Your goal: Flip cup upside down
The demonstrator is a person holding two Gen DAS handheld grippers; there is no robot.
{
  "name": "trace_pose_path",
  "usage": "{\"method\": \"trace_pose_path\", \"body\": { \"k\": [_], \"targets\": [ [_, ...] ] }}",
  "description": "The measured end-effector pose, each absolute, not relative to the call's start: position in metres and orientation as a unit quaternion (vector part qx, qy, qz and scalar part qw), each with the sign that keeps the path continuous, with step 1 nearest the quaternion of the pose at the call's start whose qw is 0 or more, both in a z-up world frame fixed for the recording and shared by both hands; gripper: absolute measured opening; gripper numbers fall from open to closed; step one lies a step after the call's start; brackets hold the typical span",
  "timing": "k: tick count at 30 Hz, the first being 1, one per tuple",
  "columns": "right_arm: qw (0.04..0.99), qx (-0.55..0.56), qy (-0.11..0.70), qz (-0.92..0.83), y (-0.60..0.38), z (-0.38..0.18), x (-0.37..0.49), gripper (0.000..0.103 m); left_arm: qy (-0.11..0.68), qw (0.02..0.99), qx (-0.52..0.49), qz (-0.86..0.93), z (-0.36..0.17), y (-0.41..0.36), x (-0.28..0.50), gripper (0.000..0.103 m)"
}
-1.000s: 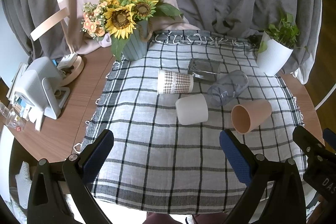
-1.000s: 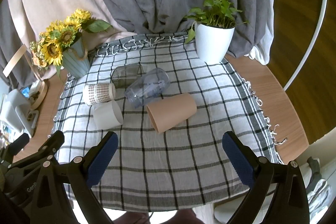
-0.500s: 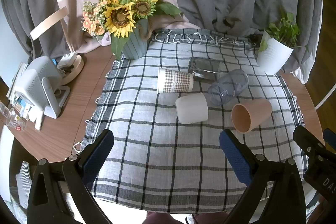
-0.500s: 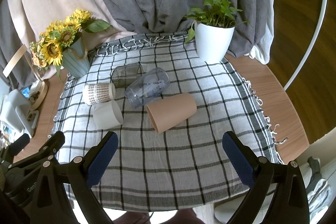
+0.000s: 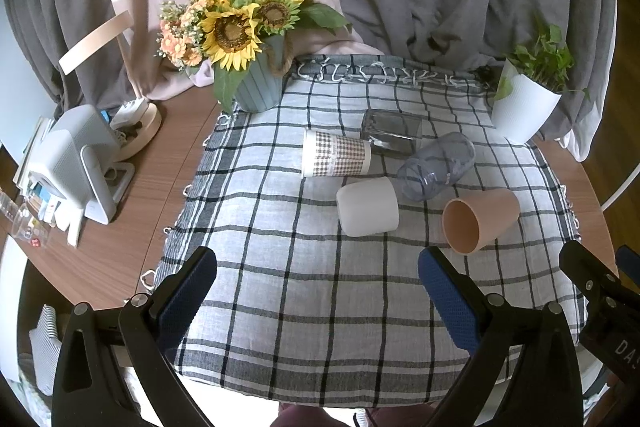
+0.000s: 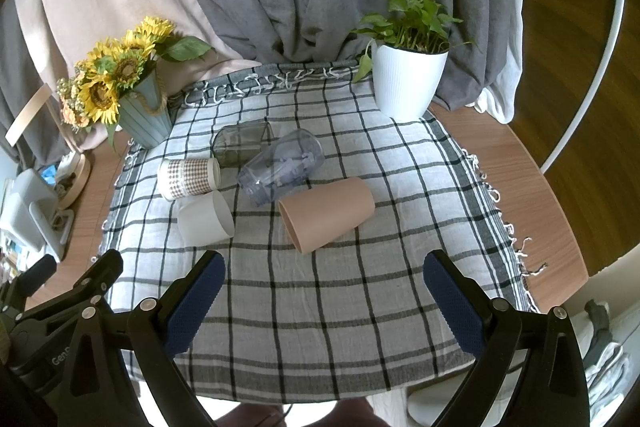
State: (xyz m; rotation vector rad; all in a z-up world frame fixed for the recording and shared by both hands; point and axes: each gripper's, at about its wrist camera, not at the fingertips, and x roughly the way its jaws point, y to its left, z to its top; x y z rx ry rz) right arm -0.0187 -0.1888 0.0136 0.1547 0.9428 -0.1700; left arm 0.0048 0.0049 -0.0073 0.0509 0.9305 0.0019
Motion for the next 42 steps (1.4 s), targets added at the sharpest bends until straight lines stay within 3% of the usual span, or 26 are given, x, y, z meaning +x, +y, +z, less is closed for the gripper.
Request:
{"method": "trace_pose_path", "body": {
  "k": [42],
  "targets": [
    [0.864,0.095,0.485,-0.094,-0.194,-0.006,0.012,0.1,0.476,0.877,0.052,-0.037,-0.019,-0.014,0.055,0.103]
  ]
}}
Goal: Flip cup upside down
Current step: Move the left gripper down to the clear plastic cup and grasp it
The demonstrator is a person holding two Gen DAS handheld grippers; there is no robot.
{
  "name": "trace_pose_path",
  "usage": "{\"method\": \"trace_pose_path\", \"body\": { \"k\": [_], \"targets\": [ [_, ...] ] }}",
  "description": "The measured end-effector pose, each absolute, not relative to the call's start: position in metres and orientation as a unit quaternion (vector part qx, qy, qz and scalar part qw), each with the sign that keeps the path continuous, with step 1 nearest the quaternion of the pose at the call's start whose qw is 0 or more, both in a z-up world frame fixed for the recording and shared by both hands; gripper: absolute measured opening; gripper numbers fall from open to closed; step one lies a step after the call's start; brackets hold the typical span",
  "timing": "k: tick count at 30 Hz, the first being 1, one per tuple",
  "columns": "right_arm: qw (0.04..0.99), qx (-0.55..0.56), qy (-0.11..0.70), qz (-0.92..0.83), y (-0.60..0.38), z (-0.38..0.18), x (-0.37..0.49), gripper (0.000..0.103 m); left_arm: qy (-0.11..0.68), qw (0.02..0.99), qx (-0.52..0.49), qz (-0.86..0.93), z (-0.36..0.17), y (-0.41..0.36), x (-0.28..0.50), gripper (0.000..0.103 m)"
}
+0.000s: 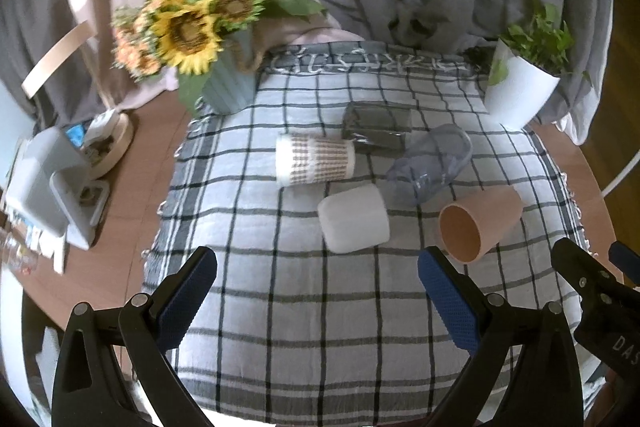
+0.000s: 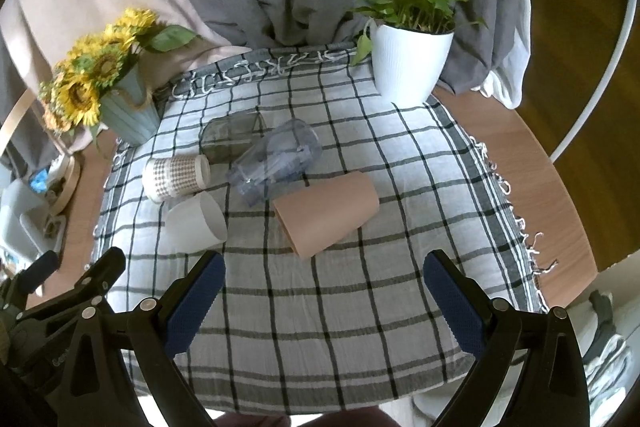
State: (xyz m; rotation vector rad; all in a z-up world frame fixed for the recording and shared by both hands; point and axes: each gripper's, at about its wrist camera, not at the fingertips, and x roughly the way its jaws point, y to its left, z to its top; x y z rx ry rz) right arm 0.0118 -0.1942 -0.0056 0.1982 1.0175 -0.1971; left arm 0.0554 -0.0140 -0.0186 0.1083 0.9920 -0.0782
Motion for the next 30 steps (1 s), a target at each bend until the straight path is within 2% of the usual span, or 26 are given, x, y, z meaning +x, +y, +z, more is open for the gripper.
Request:
{"method": "trace_pose_path", "body": {
  "k": [19,30],
  "targets": [
    [0.828,0.188,0.497,-0.181,-0.243,-0.026,0.031,0.1,0.495,0.839,0.139,-0.178,-0.034,-0.089,0.12,0.102],
    [0.795,0.282,0.482,-0.236,-0.269,-0.037,0.047,0.1,0.554,0.771,0.15,-0.276,-0.055,-0.12,0.172,0.102]
  ]
}}
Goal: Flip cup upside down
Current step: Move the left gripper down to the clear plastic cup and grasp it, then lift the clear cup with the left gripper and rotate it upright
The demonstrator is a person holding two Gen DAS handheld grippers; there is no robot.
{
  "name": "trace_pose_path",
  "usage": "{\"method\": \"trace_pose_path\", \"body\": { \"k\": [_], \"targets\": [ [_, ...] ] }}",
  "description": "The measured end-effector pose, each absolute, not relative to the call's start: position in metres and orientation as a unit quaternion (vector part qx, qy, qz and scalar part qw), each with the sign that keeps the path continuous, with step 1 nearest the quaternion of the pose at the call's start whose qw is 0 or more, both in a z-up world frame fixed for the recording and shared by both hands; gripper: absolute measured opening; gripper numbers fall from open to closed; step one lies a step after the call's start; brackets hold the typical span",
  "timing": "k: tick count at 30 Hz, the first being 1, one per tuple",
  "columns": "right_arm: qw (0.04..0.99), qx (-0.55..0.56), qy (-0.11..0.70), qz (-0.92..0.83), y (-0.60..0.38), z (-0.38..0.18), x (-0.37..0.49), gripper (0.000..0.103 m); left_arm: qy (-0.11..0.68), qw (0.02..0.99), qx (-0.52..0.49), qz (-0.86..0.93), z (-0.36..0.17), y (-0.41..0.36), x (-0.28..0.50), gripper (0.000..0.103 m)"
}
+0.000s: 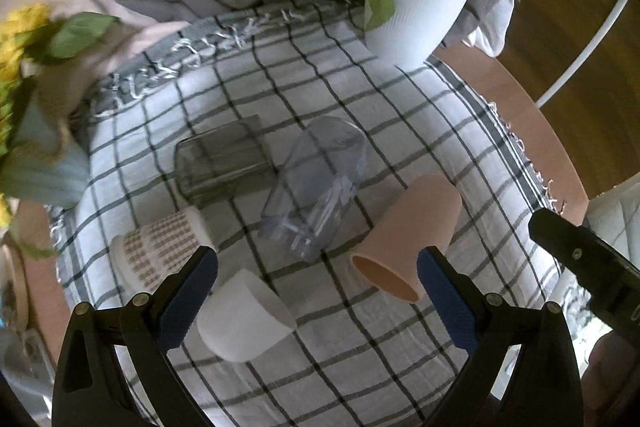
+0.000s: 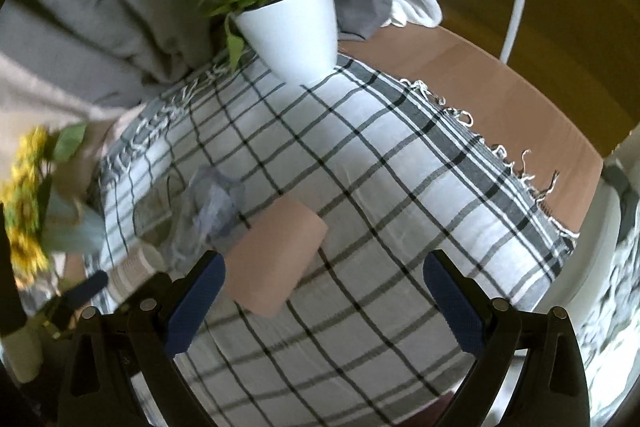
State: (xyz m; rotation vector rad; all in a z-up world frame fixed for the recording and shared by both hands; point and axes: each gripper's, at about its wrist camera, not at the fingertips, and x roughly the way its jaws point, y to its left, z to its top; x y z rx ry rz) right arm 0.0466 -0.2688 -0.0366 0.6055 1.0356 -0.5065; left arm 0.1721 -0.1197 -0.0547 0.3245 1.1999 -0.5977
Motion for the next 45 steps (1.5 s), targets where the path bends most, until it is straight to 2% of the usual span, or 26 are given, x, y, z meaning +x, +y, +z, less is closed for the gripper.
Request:
{"method": "trace_pose_path", "body": {
  "k": [16,33,40,45],
  "targets": [
    [0.747,0.355,0.503,-0.252,-0.288,-0.066,0.086,0.1,0.644,0.685,0.151,-0.305,-0.109,-0.15,0.227,0.096],
    [0.735,0.354,0.511,-0.269,-0.307,-0.081,0.1,0.1,0.671,0.666,0.163,-0.283,-0.145,-0.168,0.251,0.093],
    [0.731,0.353,0.514,-0.275,-0.311,-0.087,0.101,0.1,0.68,0.661,0.16,-0.276,-0.158,-0.177,0.259,0.089],
    [0.73,0.351,0.517,-0.276,-0.312,-0.09,0.102,0.1,0.684,0.657,0.166,-0.27,-0.167,-0.18,0.264,0.078]
  ]
}}
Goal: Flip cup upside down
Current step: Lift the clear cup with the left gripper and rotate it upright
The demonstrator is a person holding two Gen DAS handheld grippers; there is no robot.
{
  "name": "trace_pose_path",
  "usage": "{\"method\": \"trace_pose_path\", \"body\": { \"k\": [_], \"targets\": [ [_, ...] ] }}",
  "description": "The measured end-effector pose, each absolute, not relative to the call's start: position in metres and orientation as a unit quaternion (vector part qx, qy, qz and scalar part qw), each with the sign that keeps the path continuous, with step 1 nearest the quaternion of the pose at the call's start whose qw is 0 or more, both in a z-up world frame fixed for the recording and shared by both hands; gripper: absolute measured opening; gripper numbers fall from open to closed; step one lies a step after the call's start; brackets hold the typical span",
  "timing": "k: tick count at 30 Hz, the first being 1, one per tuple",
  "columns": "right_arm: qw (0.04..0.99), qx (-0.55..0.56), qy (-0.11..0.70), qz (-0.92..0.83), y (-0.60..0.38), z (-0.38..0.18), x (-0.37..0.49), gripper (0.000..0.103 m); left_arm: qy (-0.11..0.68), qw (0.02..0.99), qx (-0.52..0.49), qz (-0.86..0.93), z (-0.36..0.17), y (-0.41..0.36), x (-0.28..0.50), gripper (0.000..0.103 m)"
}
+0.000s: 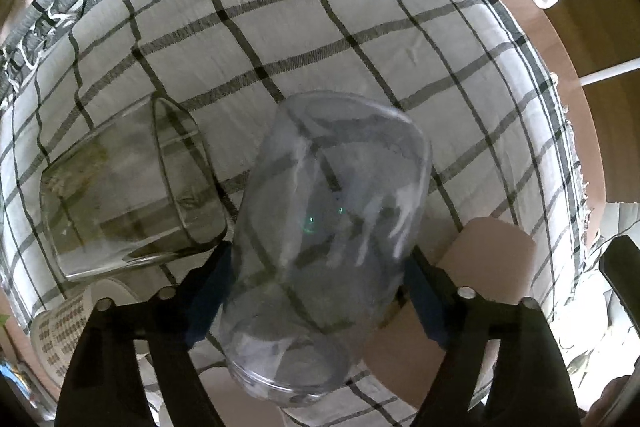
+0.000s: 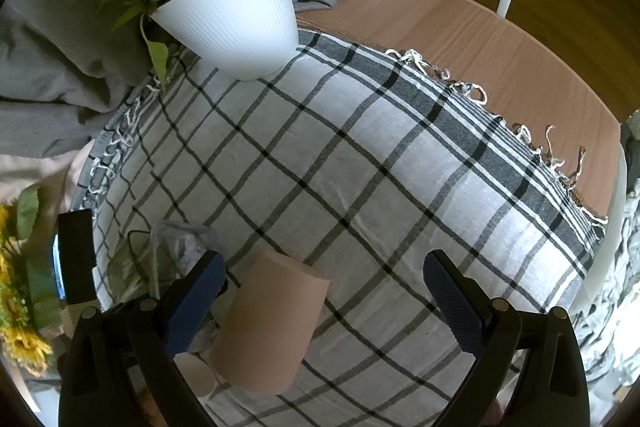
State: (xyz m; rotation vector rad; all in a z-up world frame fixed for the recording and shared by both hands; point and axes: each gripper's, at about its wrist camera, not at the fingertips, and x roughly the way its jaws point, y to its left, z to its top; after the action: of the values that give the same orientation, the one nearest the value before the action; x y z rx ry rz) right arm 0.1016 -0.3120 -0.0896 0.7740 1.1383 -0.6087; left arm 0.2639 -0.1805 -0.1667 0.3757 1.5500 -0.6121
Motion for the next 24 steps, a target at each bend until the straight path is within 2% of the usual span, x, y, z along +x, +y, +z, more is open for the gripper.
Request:
{"method": "trace_pose_path", "body": {
  "k": [2,11,24],
  "targets": [
    [0.731,0.349,0.518,-0.276,-0.312,-0.09,0.103,0.1,0.687,0.655,0.167,-0.266,-0.173,-0.182,0.264,0.073],
    [0.734,0.339,0.519,-0.278,-0.311,-0.09,0.1,0.1,0.667,0.674,0.178,-0.262,-0.176,-0.186,0.255,0.072],
    [0.749,0.317,0.505,-0.289,-0.309,-0.075,0.086,0.1,0.605,0.732,0.162,-0.268,-0.122,-0.178,0.224,0.07]
  ]
}}
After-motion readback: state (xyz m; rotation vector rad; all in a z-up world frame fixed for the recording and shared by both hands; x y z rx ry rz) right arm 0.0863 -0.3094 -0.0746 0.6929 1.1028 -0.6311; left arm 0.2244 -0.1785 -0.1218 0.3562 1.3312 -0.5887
